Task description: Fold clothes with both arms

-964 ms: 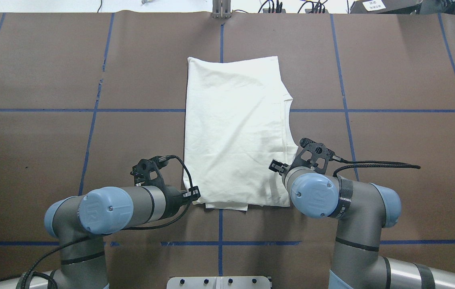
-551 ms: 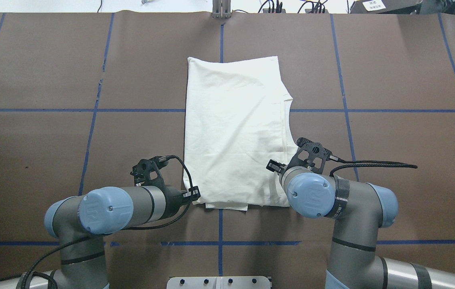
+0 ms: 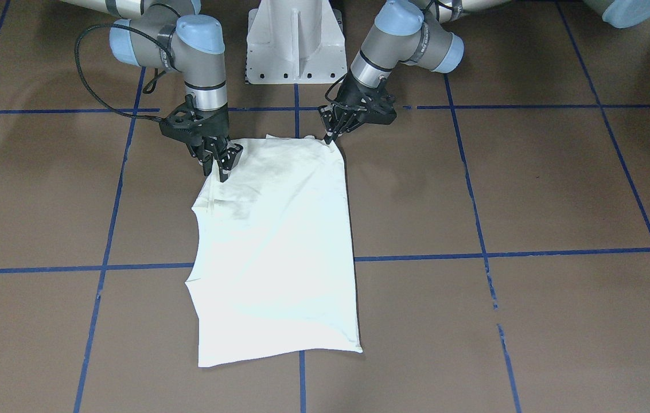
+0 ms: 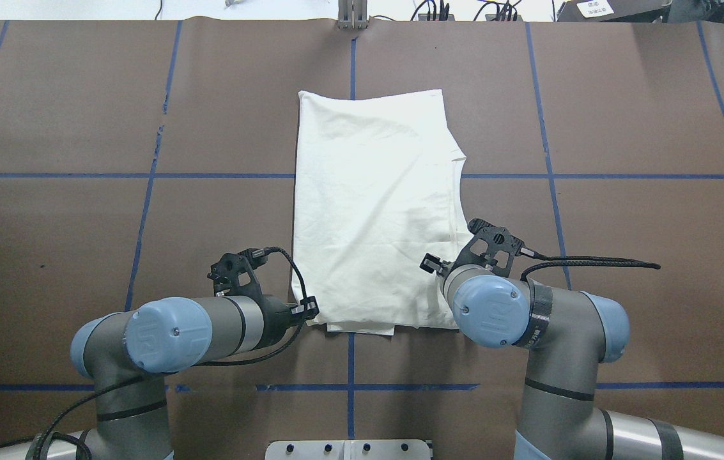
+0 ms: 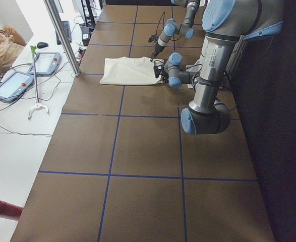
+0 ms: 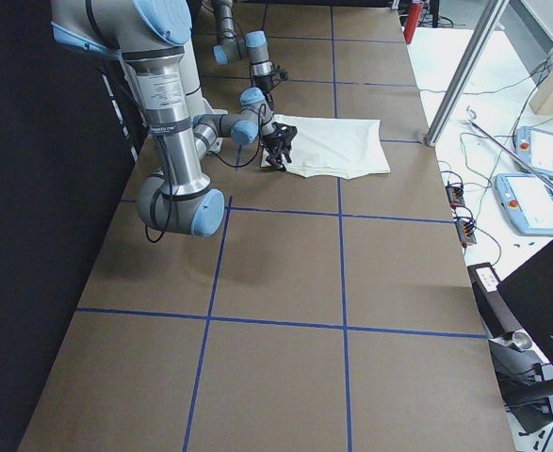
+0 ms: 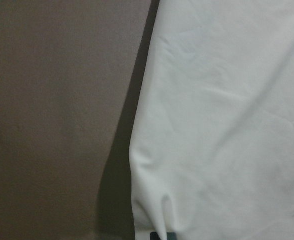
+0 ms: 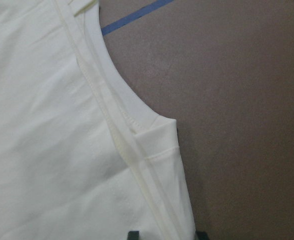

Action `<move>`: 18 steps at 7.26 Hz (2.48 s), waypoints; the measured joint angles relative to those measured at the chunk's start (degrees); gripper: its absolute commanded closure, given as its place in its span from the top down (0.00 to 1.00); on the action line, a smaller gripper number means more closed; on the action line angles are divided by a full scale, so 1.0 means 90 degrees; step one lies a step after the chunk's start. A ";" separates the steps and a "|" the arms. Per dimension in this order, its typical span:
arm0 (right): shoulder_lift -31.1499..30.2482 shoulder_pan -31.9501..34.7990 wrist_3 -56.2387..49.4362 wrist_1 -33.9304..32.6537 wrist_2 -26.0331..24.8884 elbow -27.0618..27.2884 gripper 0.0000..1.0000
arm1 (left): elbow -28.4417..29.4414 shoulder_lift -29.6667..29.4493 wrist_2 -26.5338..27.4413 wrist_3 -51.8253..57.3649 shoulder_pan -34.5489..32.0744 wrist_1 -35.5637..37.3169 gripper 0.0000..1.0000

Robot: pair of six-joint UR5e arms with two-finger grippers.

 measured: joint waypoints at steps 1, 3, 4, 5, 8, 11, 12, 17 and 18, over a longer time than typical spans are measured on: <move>0.0004 -0.0003 0.0009 0.0009 0.0000 0.0009 0.00 | -0.0003 0.0000 0.0000 0.0006 0.0000 0.0000 0.00; 0.0001 -0.0007 0.0020 0.0032 -0.0022 0.0034 0.00 | -0.0007 -0.0002 0.0000 0.0016 0.0000 0.0006 0.00; -0.0004 -0.0014 0.0019 0.0036 -0.0097 0.0047 0.00 | -0.0017 -0.0006 0.0000 0.0017 0.0000 0.0011 0.00; -0.0010 -0.0018 0.0009 0.0038 -0.0171 0.0069 0.00 | -0.0077 -0.0006 -0.0002 0.0024 -0.0001 0.0031 0.00; -0.0204 -0.0024 -0.0030 -0.0194 -0.0173 0.0951 0.00 | -0.1154 0.0010 -0.0154 0.0052 -0.0017 0.1040 0.00; -0.0454 -0.0578 0.0313 -0.1586 -0.0159 0.2785 0.00 | -0.3448 -0.0003 -0.0438 -0.0026 -0.0017 0.3507 0.00; -0.0430 -0.0741 0.0425 -0.1906 -0.0165 0.3034 0.00 | -0.3849 -0.0071 -0.0505 -0.0025 -0.0004 0.4057 0.00; 0.0316 -0.0165 0.0307 -0.2096 -0.0113 0.2098 0.00 | -0.2706 -0.1050 -0.0637 0.0876 -0.1063 0.4403 0.00; 0.0476 0.0062 0.0201 -0.2099 -0.0032 0.1855 0.00 | -0.2344 -0.1258 -0.0641 0.1088 -0.1330 0.4392 0.00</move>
